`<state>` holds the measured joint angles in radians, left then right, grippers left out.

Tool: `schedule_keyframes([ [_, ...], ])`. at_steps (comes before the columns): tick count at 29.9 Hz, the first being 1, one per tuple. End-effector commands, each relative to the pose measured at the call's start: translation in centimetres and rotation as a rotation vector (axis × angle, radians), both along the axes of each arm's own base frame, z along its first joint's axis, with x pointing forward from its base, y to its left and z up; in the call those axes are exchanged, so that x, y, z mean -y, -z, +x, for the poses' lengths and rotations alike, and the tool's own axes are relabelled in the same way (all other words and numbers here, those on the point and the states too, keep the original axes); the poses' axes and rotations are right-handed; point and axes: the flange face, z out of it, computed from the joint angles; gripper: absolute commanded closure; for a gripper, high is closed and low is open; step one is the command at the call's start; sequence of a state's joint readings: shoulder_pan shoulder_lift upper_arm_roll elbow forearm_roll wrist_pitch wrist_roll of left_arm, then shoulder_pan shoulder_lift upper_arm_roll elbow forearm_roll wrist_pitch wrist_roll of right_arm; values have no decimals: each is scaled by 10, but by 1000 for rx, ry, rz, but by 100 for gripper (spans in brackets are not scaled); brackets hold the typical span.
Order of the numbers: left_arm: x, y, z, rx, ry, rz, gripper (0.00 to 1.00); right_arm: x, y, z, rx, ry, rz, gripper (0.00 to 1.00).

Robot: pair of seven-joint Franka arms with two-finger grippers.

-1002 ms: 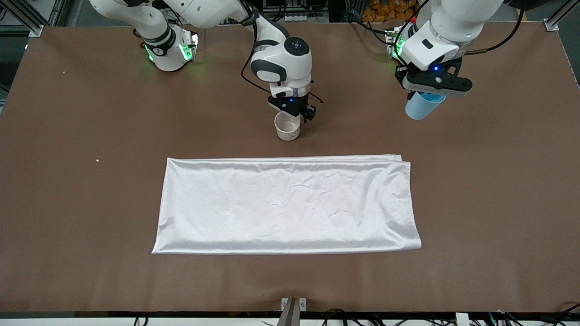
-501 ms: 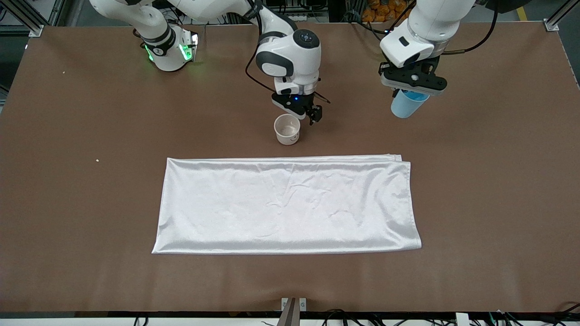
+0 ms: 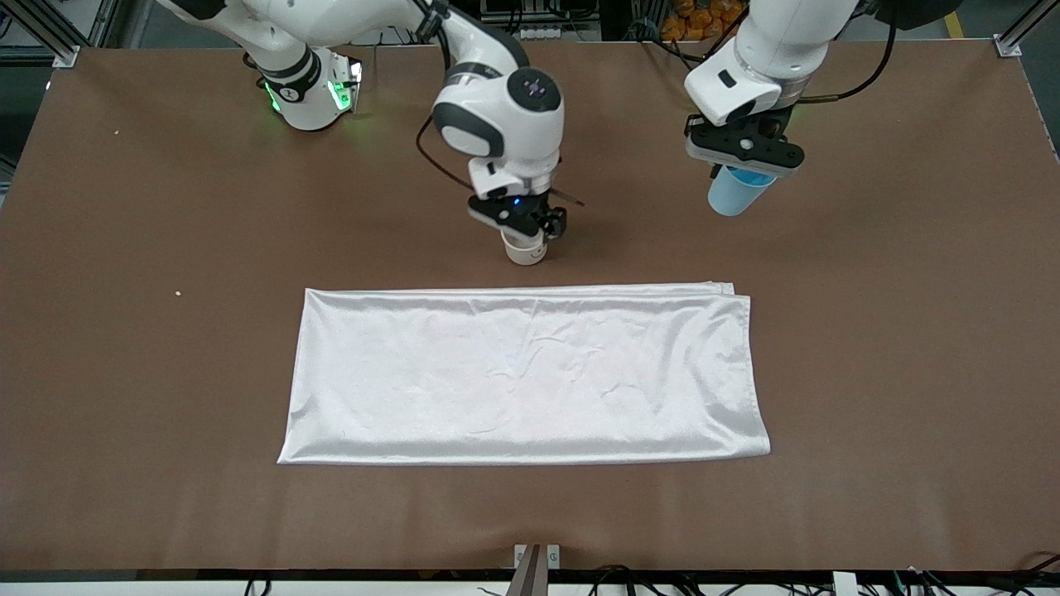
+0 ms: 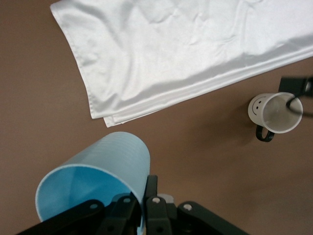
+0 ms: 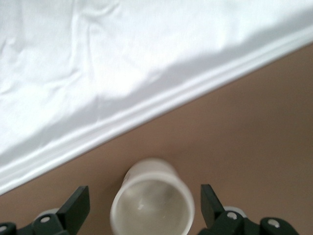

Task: Place blue cup into white mug on table

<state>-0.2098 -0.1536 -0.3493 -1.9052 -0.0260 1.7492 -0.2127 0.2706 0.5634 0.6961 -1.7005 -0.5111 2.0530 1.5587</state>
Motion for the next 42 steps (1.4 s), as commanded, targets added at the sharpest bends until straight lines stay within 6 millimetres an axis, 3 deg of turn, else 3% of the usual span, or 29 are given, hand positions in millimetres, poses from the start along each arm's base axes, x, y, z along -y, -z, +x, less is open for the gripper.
schedule_keyframes([
  [1,31,5,-9,-28,50,-16,100,61,-5,58,-28,-146,-16,0],
  [7,70,25,-11,-75,122,-25,100,152,-12,132,-42,-264,-13,0],
  [11,105,40,-16,-100,148,-31,100,216,-13,167,-56,-322,-14,0],
  [18,155,80,-12,-119,213,-38,100,330,-4,208,-95,-401,-14,0],
  [21,179,94,-20,-105,266,-8,100,369,-2,215,-114,-429,-9,0],
  [25,202,125,-33,-101,267,41,100,398,-4,215,-138,-442,-16,0],
  [30,225,152,-44,-77,296,43,100,409,-14,213,-154,-414,10,0],
  [36,253,187,-69,-69,269,63,100,432,-38,210,-159,-309,174,0],
  [42,272,209,-74,-67,273,61,100,438,-70,202,-156,-260,159,0],
])
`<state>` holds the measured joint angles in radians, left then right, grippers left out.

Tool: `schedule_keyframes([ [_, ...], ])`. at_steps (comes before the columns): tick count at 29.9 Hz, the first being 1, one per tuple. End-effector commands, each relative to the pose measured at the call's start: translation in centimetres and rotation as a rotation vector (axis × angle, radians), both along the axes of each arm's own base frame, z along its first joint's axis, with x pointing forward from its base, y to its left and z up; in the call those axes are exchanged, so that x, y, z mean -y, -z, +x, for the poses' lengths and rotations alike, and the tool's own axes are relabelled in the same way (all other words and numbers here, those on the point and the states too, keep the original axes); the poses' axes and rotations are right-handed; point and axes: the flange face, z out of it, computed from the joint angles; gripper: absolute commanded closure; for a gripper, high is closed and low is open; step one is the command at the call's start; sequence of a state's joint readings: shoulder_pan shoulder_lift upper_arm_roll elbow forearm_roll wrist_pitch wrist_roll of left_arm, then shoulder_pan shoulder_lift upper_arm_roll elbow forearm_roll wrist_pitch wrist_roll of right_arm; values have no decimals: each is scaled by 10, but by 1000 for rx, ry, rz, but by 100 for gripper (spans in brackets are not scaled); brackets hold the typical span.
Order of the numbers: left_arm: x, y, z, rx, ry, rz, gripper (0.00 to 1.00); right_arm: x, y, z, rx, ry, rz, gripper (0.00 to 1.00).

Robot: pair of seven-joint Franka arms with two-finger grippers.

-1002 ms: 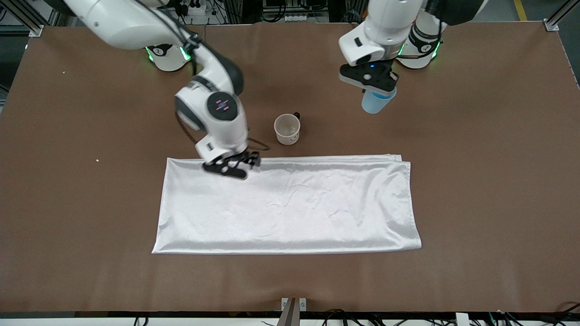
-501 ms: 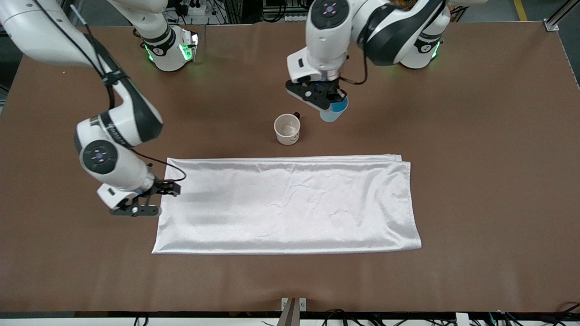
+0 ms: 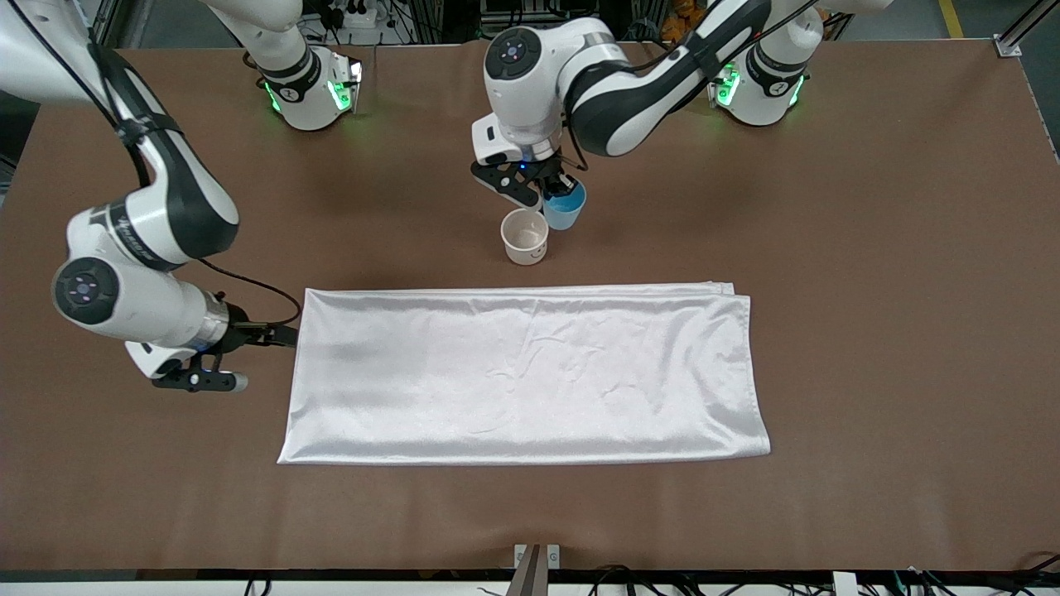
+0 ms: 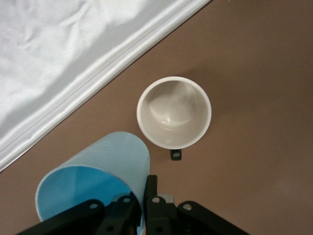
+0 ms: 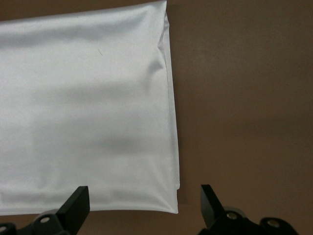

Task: Place blue cup into white mug on table

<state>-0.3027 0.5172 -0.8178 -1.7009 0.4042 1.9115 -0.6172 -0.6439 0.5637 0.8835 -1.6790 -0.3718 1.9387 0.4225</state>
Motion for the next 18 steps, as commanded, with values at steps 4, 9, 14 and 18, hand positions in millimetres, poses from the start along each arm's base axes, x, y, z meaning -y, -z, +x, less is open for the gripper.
schedule_keyframes([
  [4,34,14,4,5,-7,-33,100,0,-48,-15,6,69,-28,0],
  [9,41,17,10,7,-21,-49,100,-3,-55,-16,16,67,-31,0],
  [14,45,18,11,20,-10,-54,100,-7,-58,-16,20,60,-28,0],
  [18,48,22,15,38,-3,-82,100,-13,-70,-19,32,50,-41,0],
])
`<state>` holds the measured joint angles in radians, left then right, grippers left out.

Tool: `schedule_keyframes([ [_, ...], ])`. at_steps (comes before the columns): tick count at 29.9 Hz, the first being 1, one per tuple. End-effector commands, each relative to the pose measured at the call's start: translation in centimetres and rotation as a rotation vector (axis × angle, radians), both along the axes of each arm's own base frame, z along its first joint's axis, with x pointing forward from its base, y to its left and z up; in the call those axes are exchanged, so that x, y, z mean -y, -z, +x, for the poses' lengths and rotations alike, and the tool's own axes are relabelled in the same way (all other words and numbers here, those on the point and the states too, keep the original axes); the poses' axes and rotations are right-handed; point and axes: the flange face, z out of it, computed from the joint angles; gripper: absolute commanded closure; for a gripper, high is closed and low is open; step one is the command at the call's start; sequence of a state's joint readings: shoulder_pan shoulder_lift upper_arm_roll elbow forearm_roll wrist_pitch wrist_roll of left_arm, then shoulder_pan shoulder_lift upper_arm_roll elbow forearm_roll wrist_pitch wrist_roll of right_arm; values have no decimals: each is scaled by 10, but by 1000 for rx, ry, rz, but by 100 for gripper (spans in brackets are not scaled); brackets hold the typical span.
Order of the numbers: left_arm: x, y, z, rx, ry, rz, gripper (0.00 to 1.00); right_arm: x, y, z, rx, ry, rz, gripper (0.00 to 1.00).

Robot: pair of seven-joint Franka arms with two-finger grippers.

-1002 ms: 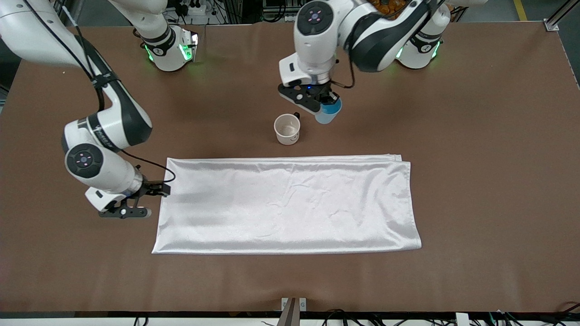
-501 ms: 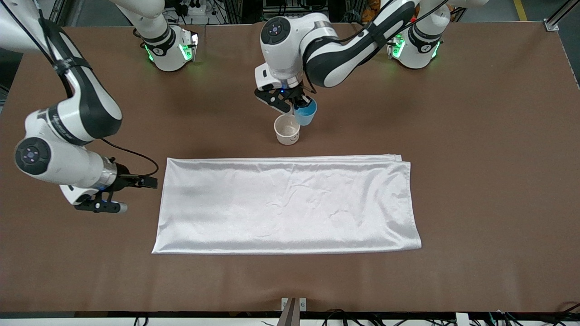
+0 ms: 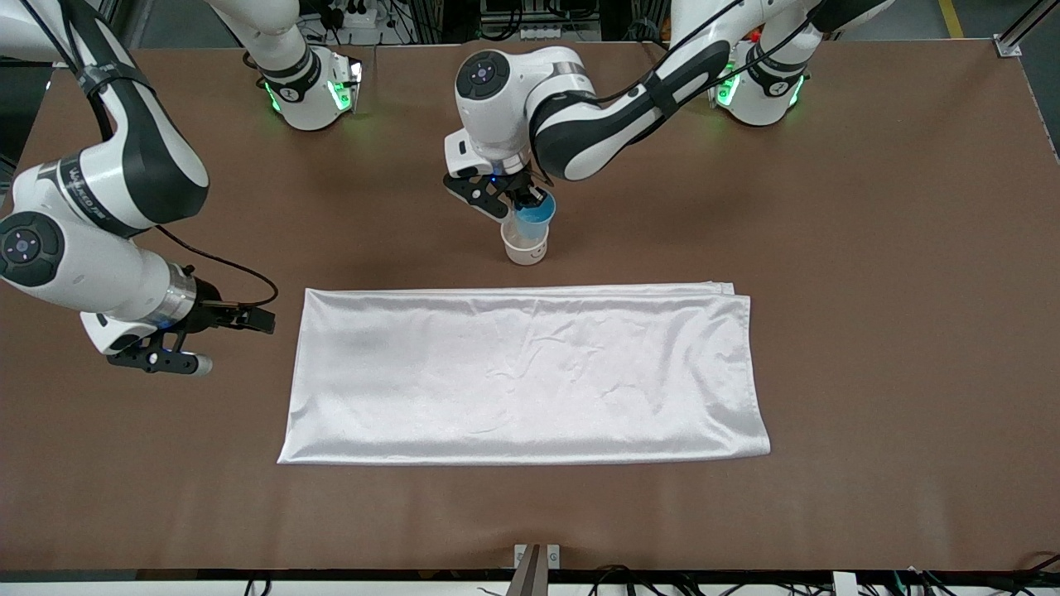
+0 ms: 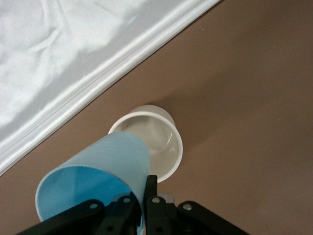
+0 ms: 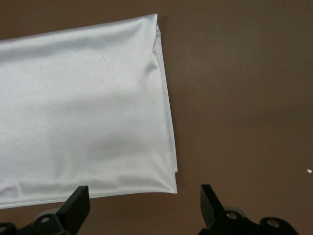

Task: Place blue cup into white mug on table

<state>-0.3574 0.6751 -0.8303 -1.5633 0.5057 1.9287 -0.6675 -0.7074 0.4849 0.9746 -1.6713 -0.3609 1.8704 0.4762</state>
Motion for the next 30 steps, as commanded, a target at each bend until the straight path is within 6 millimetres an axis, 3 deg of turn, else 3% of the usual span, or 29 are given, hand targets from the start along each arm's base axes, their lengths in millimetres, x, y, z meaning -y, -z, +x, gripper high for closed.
schedule_keyframes([
  [1,11,2,4,28,-6,-34,100,-5,-16,-8,7,9,-12,0],
  [8,14,9,0,45,13,-26,100,-16,-17,-8,9,-8,-25,0],
  [11,14,11,0,45,12,-23,100,-19,-7,-6,-3,-8,-47,0],
  [14,14,13,-2,41,14,-19,100,-25,-20,-2,25,-3,-79,0],
  [22,12,20,-6,35,21,-9,100,-46,-20,8,36,2,-106,0],
  [30,14,30,-9,21,29,0,100,-34,-26,17,26,8,-59,0],
])
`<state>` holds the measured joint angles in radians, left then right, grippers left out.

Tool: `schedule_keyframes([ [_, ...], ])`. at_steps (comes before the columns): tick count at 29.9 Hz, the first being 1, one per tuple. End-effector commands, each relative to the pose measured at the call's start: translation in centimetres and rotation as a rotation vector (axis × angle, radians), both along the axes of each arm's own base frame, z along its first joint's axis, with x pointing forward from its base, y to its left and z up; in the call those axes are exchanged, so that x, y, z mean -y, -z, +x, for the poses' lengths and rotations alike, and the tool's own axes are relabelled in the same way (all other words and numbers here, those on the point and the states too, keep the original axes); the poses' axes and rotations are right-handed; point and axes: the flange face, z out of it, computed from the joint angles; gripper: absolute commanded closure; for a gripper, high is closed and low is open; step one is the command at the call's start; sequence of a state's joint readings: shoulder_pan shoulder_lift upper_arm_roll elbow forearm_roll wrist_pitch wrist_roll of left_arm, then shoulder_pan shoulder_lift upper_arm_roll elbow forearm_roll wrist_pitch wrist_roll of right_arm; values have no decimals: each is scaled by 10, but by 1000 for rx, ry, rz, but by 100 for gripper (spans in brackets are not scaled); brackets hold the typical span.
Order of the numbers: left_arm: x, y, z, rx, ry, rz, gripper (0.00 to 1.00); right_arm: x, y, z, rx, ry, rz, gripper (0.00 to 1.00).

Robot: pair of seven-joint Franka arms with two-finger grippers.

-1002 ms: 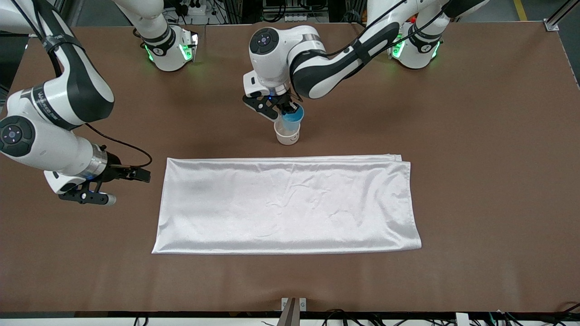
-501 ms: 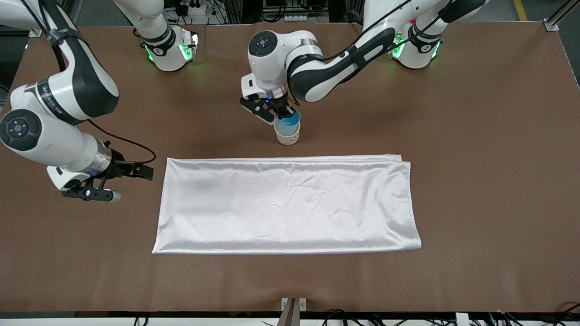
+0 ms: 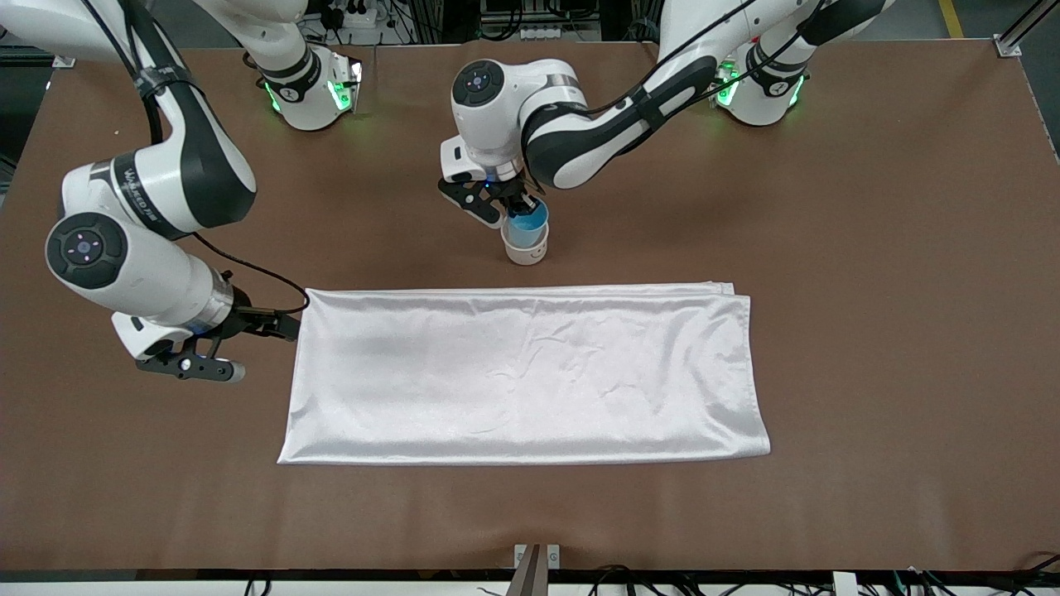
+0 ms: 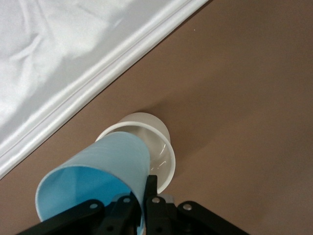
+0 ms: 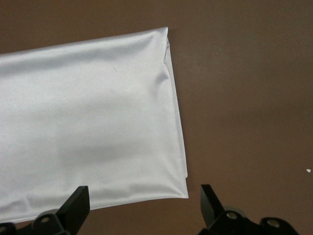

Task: Place blue cup into white mug on table

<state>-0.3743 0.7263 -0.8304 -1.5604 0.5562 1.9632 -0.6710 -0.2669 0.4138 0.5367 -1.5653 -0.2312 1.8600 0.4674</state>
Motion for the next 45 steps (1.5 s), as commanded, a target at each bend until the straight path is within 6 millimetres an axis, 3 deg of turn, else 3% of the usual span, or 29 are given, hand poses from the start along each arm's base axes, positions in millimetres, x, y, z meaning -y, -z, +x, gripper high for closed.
schedule_keyframes([
  [1,4,7,-4,13,-6,7,100,13,-14,2,1,-28,7,0],
  [9,6,11,-7,6,6,8,100,49,-26,3,7,-98,50,0],
  [10,6,11,-7,6,7,8,94,52,-29,3,7,-98,49,0],
  [11,5,11,-6,6,12,9,71,56,-30,2,6,-92,48,0],
  [12,5,11,-5,8,12,10,20,59,-33,1,6,-87,49,0],
  [13,5,11,-5,7,19,10,0,62,-37,0,9,-84,48,0],
  [21,0,5,3,13,11,14,0,67,-72,-14,21,-80,34,0],
  [28,-21,-20,22,31,-24,50,0,70,-109,-33,41,-72,41,0],
  [36,-60,-92,32,14,23,124,0,84,-141,-49,55,-109,56,0],
  [45,-135,-176,79,16,-133,84,0,89,-168,-67,66,-117,47,0],
])
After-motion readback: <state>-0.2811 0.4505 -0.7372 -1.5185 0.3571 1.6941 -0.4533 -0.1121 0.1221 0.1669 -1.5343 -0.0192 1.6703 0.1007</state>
